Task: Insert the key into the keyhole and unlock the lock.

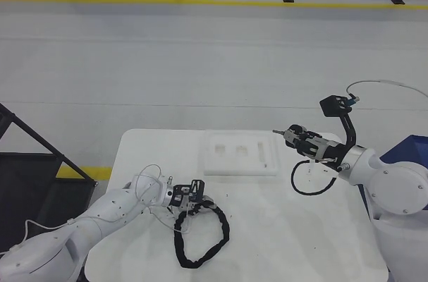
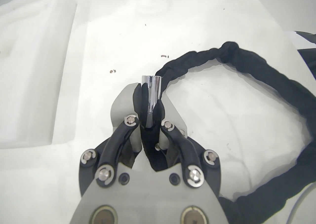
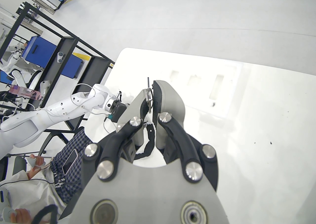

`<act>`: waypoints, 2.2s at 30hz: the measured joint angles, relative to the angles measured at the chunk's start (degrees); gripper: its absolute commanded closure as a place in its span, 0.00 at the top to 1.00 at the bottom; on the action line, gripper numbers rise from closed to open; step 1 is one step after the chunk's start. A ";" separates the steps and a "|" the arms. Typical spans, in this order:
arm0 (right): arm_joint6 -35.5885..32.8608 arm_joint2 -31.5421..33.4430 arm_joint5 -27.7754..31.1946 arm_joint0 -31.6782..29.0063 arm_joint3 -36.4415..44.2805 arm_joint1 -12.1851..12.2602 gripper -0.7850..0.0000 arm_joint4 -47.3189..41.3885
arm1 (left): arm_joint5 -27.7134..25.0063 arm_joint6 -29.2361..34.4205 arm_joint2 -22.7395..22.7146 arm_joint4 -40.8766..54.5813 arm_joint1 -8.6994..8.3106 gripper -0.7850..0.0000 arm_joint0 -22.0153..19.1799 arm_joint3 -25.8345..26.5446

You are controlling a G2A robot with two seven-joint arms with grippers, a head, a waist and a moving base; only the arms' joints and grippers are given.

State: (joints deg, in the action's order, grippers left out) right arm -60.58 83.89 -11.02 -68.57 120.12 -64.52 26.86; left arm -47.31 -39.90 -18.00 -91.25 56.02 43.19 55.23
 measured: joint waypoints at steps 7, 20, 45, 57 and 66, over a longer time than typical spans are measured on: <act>0.00 0.00 0.00 0.00 0.00 0.00 0.00 0.00 | -2.20 -4.33 -3.13 0.88 -1.57 0.00 -0.27 3.89; -12.64 -2.37 -3.07 0.49 0.50 0.76 0.00 -2.33 | -4.70 -5.11 -10.74 4.03 -5.09 0.00 1.30 17.84; -19.69 -2.63 -12.99 4.59 9.68 4.05 0.00 -17.38 | 2.18 -5.04 -18.16 5.67 -4.25 0.00 2.16 31.16; -19.34 -2.37 -13.34 4.68 9.66 4.37 0.00 -17.42 | 3.93 -4.58 -18.07 5.99 -3.67 0.00 2.06 29.96; -18.88 -3.18 -12.67 3.98 11.10 4.82 0.00 -14.25 | 4.18 -2.19 -18.29 7.24 -3.51 0.00 3.09 30.33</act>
State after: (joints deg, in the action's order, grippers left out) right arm -79.47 80.70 -23.69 -64.59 131.21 -59.70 12.61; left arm -43.13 -42.09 -36.30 -84.01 52.51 46.28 85.56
